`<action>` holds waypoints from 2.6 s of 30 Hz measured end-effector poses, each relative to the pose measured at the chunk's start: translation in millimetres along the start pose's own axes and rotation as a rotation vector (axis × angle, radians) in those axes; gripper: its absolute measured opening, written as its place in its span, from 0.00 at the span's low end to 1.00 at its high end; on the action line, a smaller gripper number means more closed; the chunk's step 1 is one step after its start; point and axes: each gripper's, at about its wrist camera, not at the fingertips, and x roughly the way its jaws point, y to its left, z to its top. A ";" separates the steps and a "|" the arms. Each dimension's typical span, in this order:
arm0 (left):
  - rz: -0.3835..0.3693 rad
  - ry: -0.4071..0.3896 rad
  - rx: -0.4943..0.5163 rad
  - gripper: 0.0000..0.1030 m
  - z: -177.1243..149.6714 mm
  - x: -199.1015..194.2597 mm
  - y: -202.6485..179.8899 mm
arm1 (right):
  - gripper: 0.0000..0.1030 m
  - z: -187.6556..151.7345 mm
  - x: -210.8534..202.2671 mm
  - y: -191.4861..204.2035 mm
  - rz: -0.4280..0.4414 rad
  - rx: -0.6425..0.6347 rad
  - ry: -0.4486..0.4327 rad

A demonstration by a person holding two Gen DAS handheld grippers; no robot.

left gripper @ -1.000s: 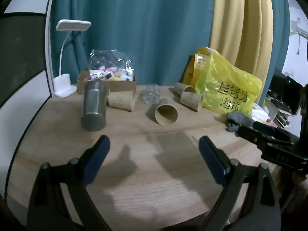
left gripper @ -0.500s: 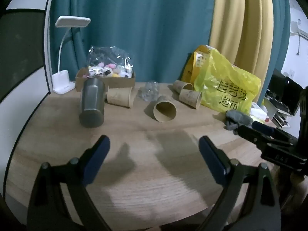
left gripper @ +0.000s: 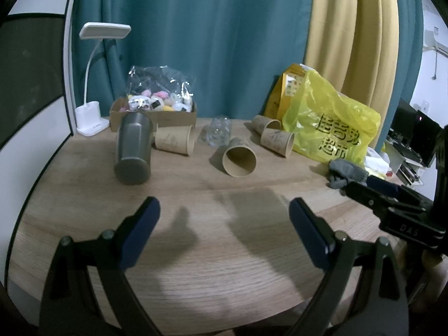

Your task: Flip cup upside down

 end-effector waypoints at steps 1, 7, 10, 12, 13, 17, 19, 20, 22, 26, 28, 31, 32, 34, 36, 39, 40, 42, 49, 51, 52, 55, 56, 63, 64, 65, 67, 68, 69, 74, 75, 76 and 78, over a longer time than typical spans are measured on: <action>0.000 0.001 -0.001 0.92 -0.6 0.0 0.2 | 0.77 0.3 0.6 -0.5 0.001 0.001 -0.001; 0.003 0.003 -0.003 0.92 -2.0 1.0 0.8 | 0.77 -0.2 2.7 -1.9 0.002 0.002 0.001; 0.004 0.003 -0.004 0.92 -1.9 1.6 1.3 | 0.77 -0.2 3.6 -2.1 0.002 0.002 0.001; 0.006 0.004 -0.006 0.92 -1.1 2.3 2.1 | 0.77 -0.3 4.0 -1.9 0.001 0.003 0.004; 0.006 0.003 -0.007 0.92 -1.3 2.4 2.8 | 0.77 0.2 4.0 -1.6 0.003 0.004 0.002; 0.006 0.005 -0.011 0.92 0.0 3.4 3.5 | 0.77 0.9 4.7 -0.9 0.002 0.004 0.002; 0.005 0.002 -0.016 0.92 0.1 3.2 3.9 | 0.77 0.7 5.4 -0.6 0.001 0.001 0.004; 0.006 -0.002 -0.017 0.92 0.0 3.0 4.7 | 0.77 1.0 5.1 -0.6 0.002 0.002 0.004; 0.006 -0.002 -0.020 0.92 0.1 3.5 4.8 | 0.77 1.8 5.7 0.1 0.001 0.002 0.004; -0.005 -0.012 -0.016 0.92 -1.2 0.8 4.7 | 0.77 1.1 6.4 0.6 0.000 0.003 0.004; -0.007 -0.013 -0.018 0.92 -1.1 -0.3 4.8 | 0.77 1.4 6.6 0.8 -0.001 0.001 0.005; -0.016 -0.016 -0.020 0.92 -2.9 -2.5 4.9 | 0.77 1.1 6.3 0.4 0.001 0.002 0.005; -0.016 -0.013 -0.019 0.92 -0.7 -1.3 4.7 | 0.77 1.1 6.4 0.6 0.000 0.001 0.005; -0.015 -0.008 -0.017 0.92 0.3 -1.4 4.0 | 0.77 1.8 6.7 0.9 0.000 0.002 0.008; -0.018 -0.006 -0.020 0.92 1.4 -2.1 4.6 | 0.77 0.9 5.5 0.7 0.000 0.000 0.007; -0.017 -0.007 -0.018 0.92 0.9 -2.6 4.0 | 0.77 1.8 6.5 1.3 -0.001 0.001 0.007; -0.018 -0.006 -0.018 0.92 1.4 -1.9 4.5 | 0.77 1.8 6.6 1.3 -0.001 0.001 0.006; -0.016 -0.004 -0.015 0.92 0.8 -2.0 4.3 | 0.77 0.9 6.1 0.7 -0.001 0.002 0.006; -0.011 0.004 -0.012 0.92 0.8 -1.2 3.6 | 0.77 1.5 7.2 1.4 -0.002 0.001 0.007; -0.008 0.007 -0.012 0.92 0.7 0.1 3.5 | 0.77 0.8 7.6 1.4 -0.003 -0.001 0.008; -0.006 0.009 -0.011 0.92 0.5 0.6 3.0 | 0.77 1.3 8.0 1.5 -0.001 0.000 0.009; 0.003 0.018 -0.012 0.92 2.1 3.5 3.2 | 0.77 0.4 8.4 1.0 0.000 -0.001 0.010; 0.007 0.020 -0.013 0.92 2.6 4.5 3.6 | 0.77 0.0 7.8 0.6 0.001 0.000 0.011; 0.006 0.040 -0.013 0.92 5.0 12.5 4.1 | 0.77 -4.9 13.4 -1.9 0.000 0.004 0.014; 0.001 0.045 -0.015 0.92 5.2 15.3 4.1 | 0.77 -5.5 15.2 -3.5 0.001 0.008 0.017; 0.000 0.055 -0.017 0.92 5.7 19.0 4.0 | 0.77 -4.9 15.6 -3.9 0.001 0.009 0.018; 0.000 0.072 -0.016 0.92 8.1 26.8 4.0 | 0.77 -5.8 19.8 -8.8 0.000 0.018 0.024; -0.005 0.079 -0.019 0.92 9.8 30.4 5.5 | 0.77 -5.1 21.6 -10.2 -0.001 0.020 0.027; -0.012 0.087 -0.022 0.92 11.5 34.3 5.8 | 0.77 -2.6 25.2 -11.9 -0.002 0.023 0.031; -0.038 0.151 -0.008 0.92 27.5 66.9 4.2 | 0.77 -0.9 40.7 -29.9 -0.009 0.057 0.053; -0.044 0.164 -0.004 0.92 30.5 73.7 3.6 | 0.77 0.6 45.0 -32.1 -0.010 0.063 0.059; -0.049 0.176 0.002 0.92 33.8 81.4 2.3 | 0.77 0.8 48.9 -36.0 -0.010 0.069 0.063; -0.051 0.204 0.021 0.92 41.8 100.2 -0.9 | 0.77 2.1 58.3 -43.2 -0.013 0.079 0.074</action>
